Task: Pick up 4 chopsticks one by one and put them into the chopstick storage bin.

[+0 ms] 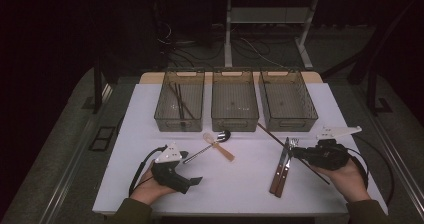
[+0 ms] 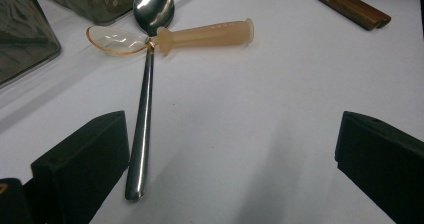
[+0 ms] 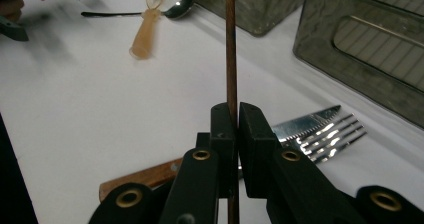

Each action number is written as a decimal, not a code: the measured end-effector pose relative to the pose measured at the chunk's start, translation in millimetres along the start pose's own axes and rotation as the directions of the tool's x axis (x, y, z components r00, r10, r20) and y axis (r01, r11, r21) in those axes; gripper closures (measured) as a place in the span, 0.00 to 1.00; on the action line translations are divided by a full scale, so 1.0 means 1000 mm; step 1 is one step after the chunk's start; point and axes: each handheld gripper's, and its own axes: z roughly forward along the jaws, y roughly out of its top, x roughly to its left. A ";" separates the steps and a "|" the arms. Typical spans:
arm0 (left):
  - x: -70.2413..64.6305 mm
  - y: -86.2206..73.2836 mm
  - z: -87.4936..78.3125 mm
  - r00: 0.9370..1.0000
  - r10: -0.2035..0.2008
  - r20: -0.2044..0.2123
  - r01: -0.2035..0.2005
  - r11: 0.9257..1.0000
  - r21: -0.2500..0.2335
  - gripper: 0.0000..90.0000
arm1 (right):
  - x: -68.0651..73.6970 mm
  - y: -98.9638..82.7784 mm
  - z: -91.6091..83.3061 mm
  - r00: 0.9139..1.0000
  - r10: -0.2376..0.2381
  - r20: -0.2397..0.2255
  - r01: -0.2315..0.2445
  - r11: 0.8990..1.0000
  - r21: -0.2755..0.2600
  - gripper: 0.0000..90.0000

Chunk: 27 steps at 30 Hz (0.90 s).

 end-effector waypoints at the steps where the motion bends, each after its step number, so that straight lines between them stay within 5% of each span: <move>1: 0.000 0.000 0.000 1.000 0.000 0.000 0.000 1.000 0.000 0.00 | 0.001 0.002 0.001 1.000 0.001 -0.006 -0.001 1.000 -0.002 0.94; 27: 0.001 0.000 -0.001 1.000 0.004 0.001 -0.004 1.000 -0.003 0.00 | 0.027 0.061 0.047 0.996 -0.048 -0.081 0.046 0.999 -0.025 0.94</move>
